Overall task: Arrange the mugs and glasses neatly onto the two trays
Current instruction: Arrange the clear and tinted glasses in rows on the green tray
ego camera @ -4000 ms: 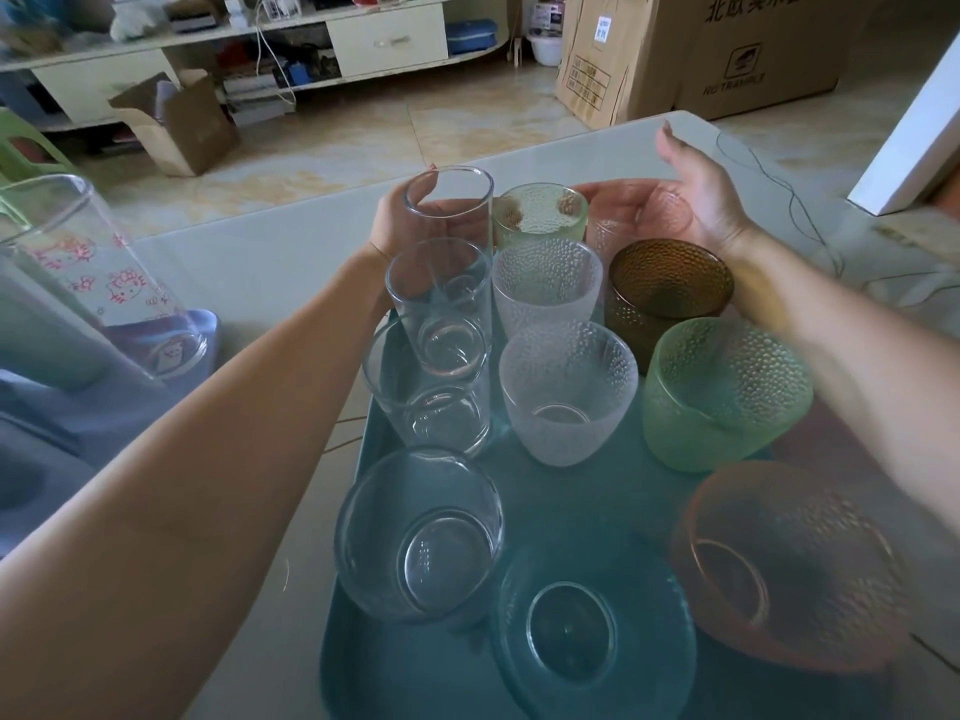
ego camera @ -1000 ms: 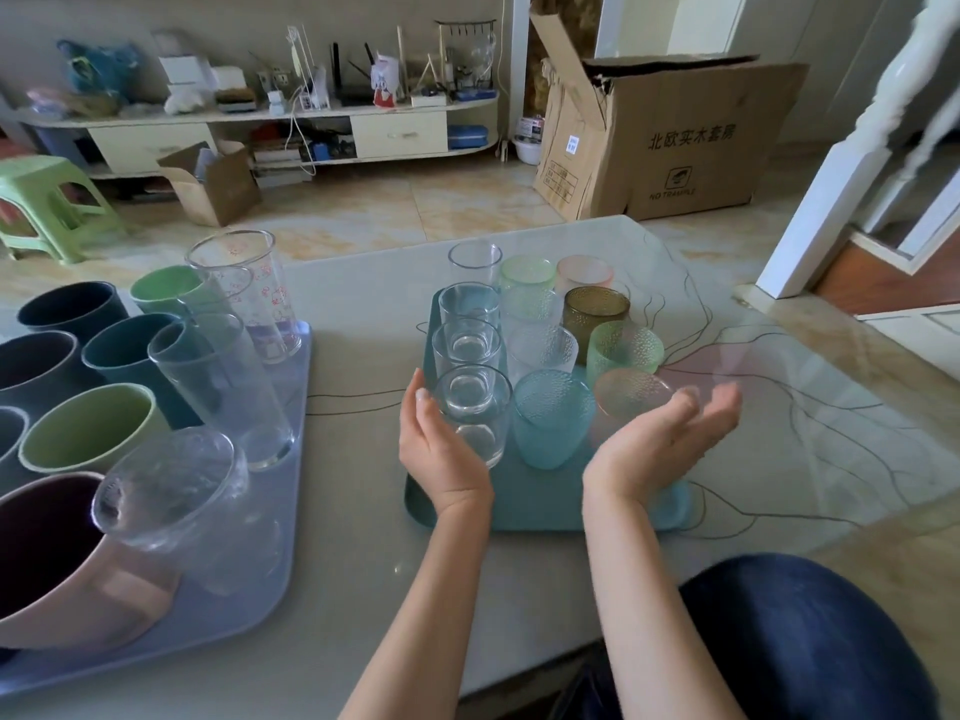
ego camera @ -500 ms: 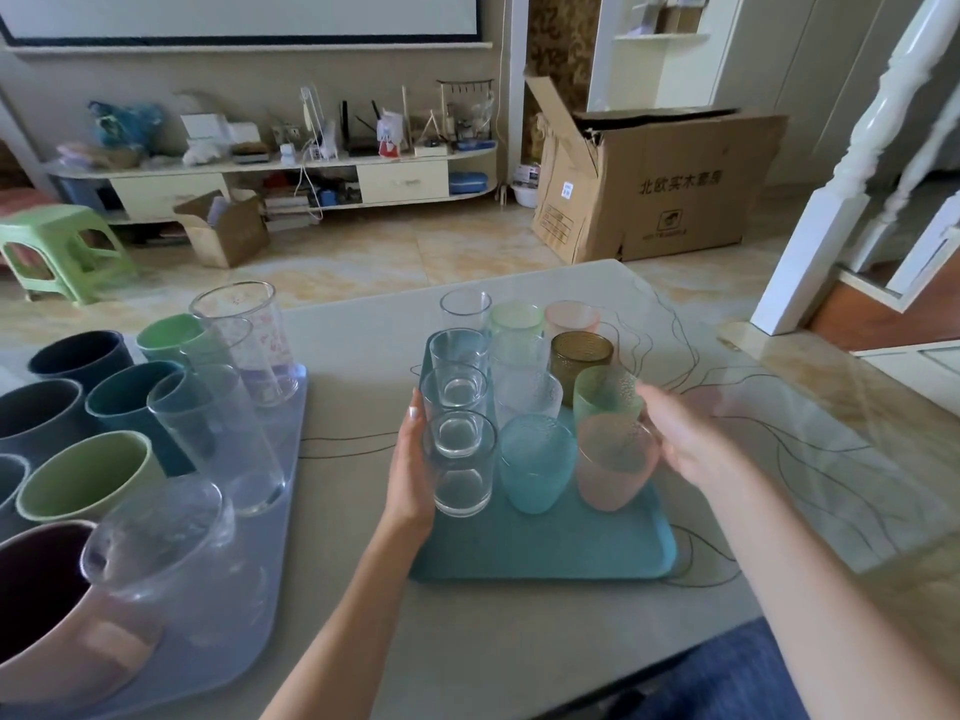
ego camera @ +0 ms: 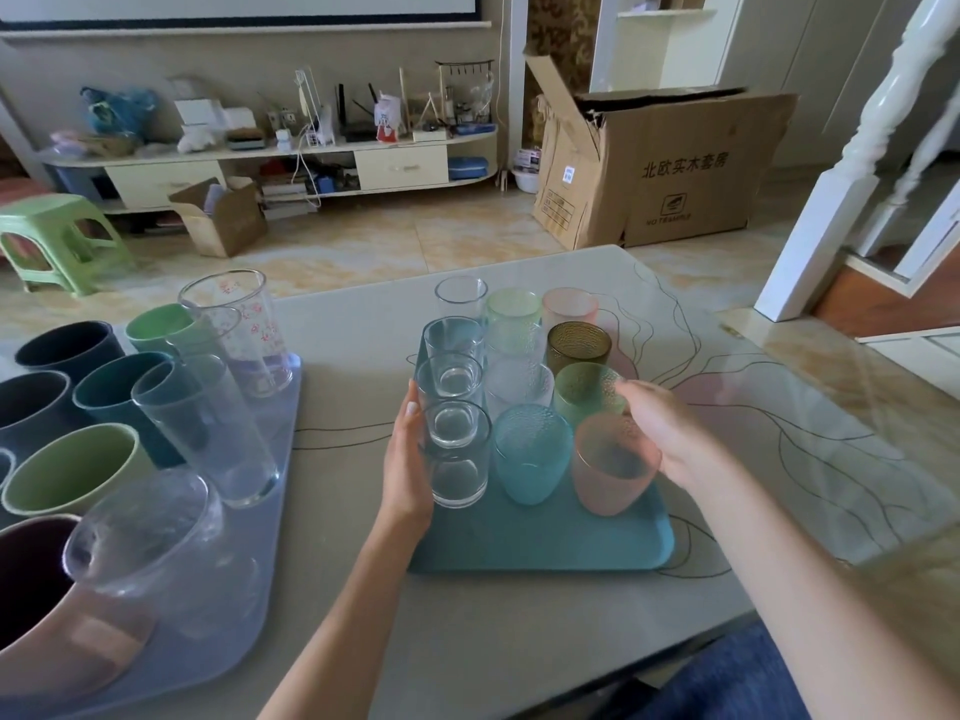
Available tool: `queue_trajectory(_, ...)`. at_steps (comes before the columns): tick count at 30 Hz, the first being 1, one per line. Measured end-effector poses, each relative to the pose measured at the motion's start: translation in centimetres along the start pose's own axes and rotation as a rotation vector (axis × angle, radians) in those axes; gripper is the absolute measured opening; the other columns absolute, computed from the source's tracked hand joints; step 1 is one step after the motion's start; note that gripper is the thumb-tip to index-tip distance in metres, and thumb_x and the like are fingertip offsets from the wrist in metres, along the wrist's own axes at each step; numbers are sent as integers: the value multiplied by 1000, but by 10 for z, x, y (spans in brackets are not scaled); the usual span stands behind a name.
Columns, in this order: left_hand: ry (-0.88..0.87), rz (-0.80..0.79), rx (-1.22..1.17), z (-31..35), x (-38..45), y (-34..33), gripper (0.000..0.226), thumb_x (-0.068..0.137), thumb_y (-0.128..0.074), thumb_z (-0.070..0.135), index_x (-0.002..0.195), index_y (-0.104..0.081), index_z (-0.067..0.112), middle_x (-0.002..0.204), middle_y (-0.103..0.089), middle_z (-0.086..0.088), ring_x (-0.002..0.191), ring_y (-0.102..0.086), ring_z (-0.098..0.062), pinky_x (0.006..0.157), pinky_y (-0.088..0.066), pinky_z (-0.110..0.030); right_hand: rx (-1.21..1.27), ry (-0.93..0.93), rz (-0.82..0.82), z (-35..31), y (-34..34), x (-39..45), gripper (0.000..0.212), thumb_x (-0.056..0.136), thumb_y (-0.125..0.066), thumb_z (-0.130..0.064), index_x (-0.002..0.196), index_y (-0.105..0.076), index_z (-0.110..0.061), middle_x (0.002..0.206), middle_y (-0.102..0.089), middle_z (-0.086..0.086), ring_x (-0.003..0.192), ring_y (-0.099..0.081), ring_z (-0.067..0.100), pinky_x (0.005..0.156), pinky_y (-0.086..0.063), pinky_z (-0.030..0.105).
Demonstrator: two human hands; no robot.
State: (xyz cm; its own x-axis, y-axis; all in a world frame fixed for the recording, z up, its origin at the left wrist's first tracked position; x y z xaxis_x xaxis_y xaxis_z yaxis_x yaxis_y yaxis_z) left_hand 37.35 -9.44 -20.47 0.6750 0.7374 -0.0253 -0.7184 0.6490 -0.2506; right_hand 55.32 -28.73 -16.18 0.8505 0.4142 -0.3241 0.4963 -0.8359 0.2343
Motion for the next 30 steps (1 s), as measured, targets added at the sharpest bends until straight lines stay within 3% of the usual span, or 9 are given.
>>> queue_trajectory(3,3,-3,-1,0,0,-1,48,93,-37,38,141,-40,30,148,-43,-3,137,-38,-25,114,-26,-55,21,-3,-15,1,0,0,41,98,-43,-30,136,-45,-14,139,-45,6,126,-46,25,108,-38,46)
queue_trajectory(7,0,-1,-25,3,-4,-2,54,88,-41,44,141,-40,32,147,-43,0,137,-39,-21,115,-26,-52,25,10,-43,-2,4,7,52,90,-42,-48,134,-46,-23,142,-48,1,126,-49,25,108,-36,50)
queue_trajectory(13,-37,-17,-30,3,-3,-4,59,83,-40,48,141,-40,34,144,-47,1,133,-45,-22,105,-41,-45,22,45,-53,-24,-8,7,47,101,-30,-36,145,-32,-19,152,-31,2,137,-34,22,109,-30,39)
queue_trajectory(17,-44,-20,-40,5,-9,-5,70,76,-45,53,142,-37,33,146,-44,7,133,-44,-16,110,-35,-42,3,86,-52,-26,-13,15,46,102,-31,-32,146,-30,-17,153,-29,2,139,-29,21,110,-25,37)
queue_trajectory(22,-71,56,-122,5,-11,-1,61,89,-43,35,147,-27,24,145,-38,13,107,-51,11,85,-45,-20,44,55,-9,-16,1,10,47,99,-35,-38,142,-35,-21,150,-35,1,134,-39,22,113,-31,45)
queue_trajectory(25,-74,82,-116,8,-15,1,51,97,-39,27,147,-27,22,148,-35,9,108,-48,8,70,-49,-11,29,46,41,-5,16,-4,45,96,-38,-41,137,-41,-23,145,-41,0,132,-42,22,111,-32,46)
queue_trajectory(28,-66,88,-92,12,-21,1,60,89,-49,29,146,-30,23,143,-40,9,118,-47,-4,70,-49,-13,-65,242,145,-17,24,-28,43,96,-47,-27,137,-43,-17,139,-45,0,112,-47,15,95,-35,22)
queue_trajectory(30,-61,112,-64,13,-23,3,54,94,-46,21,146,-31,21,141,-43,7,117,-50,-6,67,-49,-10,-292,637,256,-52,20,-64,29,90,-57,-21,118,-61,-14,126,-58,3,105,-52,12,87,-34,7)
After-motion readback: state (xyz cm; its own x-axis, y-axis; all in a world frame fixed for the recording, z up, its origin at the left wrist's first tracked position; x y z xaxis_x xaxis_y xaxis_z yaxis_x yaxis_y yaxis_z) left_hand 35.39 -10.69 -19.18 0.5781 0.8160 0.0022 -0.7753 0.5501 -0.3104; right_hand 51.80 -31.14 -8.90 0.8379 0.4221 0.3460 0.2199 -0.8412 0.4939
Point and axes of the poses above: each hand's wrist, its own x-axis towards the middle knuckle, its own y-axis out of the back of the hand, z = x × y, the point moved 7 cm from there along x, towards the middle knuckle
